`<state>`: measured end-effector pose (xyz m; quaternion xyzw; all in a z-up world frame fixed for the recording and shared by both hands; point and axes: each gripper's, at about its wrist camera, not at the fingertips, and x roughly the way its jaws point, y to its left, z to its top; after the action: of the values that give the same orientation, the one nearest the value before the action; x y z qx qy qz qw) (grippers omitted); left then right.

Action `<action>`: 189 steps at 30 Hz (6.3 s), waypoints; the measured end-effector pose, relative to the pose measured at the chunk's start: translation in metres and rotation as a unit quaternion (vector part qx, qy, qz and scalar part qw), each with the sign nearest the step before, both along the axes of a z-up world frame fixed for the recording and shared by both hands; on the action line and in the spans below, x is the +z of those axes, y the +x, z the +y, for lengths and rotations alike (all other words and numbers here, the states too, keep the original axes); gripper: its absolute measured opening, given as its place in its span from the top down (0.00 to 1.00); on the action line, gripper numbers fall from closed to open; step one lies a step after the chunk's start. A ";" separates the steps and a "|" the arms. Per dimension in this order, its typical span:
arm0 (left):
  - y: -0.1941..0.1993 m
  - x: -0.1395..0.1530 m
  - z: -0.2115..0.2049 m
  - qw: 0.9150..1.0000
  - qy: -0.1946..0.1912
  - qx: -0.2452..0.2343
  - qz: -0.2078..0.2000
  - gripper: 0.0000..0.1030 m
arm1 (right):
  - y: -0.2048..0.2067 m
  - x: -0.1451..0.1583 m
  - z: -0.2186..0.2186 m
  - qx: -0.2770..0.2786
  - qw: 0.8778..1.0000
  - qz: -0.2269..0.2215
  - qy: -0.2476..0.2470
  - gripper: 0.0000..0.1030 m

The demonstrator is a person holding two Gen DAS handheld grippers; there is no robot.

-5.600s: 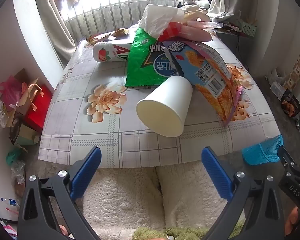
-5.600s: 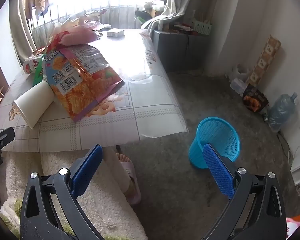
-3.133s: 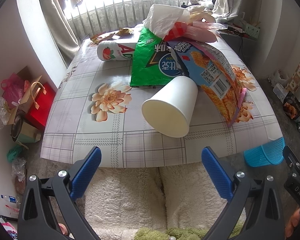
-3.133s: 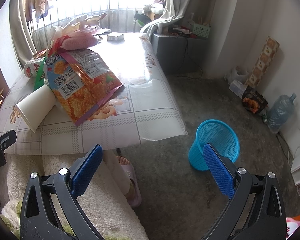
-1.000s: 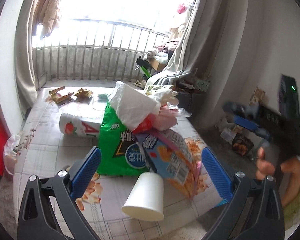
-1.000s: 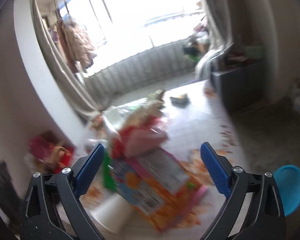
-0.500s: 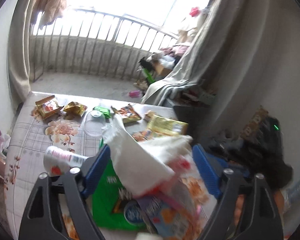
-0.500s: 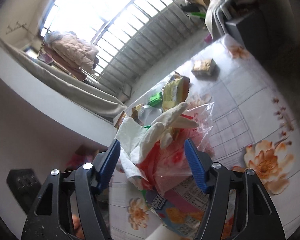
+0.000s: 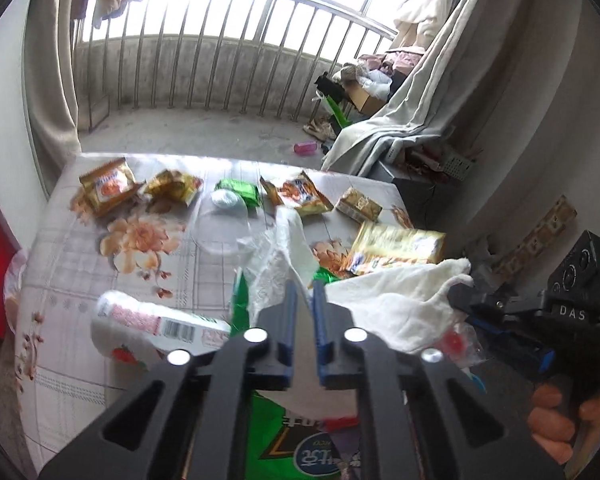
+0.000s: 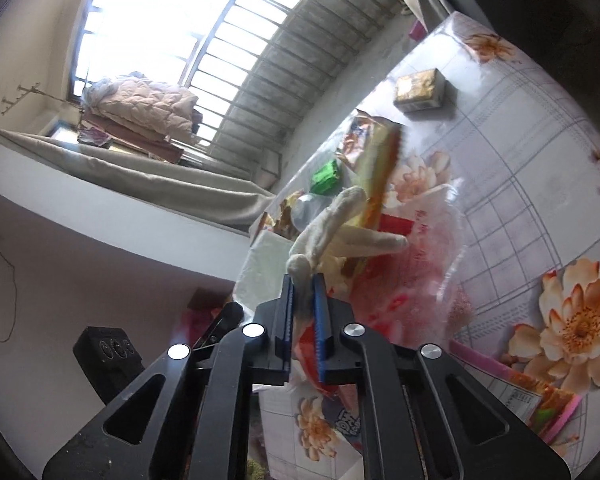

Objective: Collect trash
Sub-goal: 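Grasp the white tissue with the left gripper while the right gripper grasps a white glove, then carry tissue and glove to the blue wastebasket and open both grippers, then grasp the white paper cup with the left gripper while the right gripper grasps the red bag, then carry cup and red bag to the blue wastebasket and open both grippers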

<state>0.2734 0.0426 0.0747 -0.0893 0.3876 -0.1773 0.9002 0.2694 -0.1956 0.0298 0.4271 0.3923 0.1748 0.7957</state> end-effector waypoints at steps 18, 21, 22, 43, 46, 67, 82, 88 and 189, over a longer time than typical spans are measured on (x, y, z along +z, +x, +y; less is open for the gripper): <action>-0.074 0.107 0.007 0.985 -0.065 -0.019 -0.157 1.00 | -0.074 0.096 -0.040 -0.018 0.981 -0.191 0.010 0.96; -0.090 0.116 -0.010 0.984 -0.079 -0.044 -0.153 1.00 | -0.093 0.102 -0.058 -0.039 0.977 -0.208 0.005 0.96; -0.095 0.117 -0.016 0.984 -0.085 -0.053 -0.149 1.00 | -0.104 0.103 -0.068 -0.049 0.975 -0.214 0.004 0.97; -0.173 -0.014 -0.396 0.931 -0.061 -0.346 0.097 1.00 | -0.321 -0.065 -0.316 -0.377 0.924 -0.042 -0.041 0.96; -0.177 -0.055 -0.455 0.921 -0.029 -0.363 0.138 1.00 | -0.326 -0.106 -0.340 -0.403 0.915 -0.002 -0.025 0.96; -0.147 -0.202 -0.596 0.904 0.083 -0.368 0.202 0.73 | -0.306 -0.242 -0.428 -0.476 0.864 0.163 0.014 0.58; -0.198 -0.048 -0.494 0.904 0.135 -0.405 -0.009 0.34 | -0.339 -0.160 -0.366 -0.463 0.879 0.095 -0.064 0.40; -0.197 0.023 -0.361 0.923 0.109 -0.363 -0.072 0.22 | -0.325 -0.121 -0.316 -0.385 0.914 0.073 -0.101 0.38; -0.220 -0.100 0.051 0.984 -0.138 -0.116 -0.009 0.98 | 0.000 0.000 0.084 0.082 0.914 -0.019 -0.397 0.79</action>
<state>0.0537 0.0935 -0.0249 -0.1652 0.3589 -0.3334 0.8560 0.2691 -0.1115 0.0303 0.0388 0.4482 0.0774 0.8897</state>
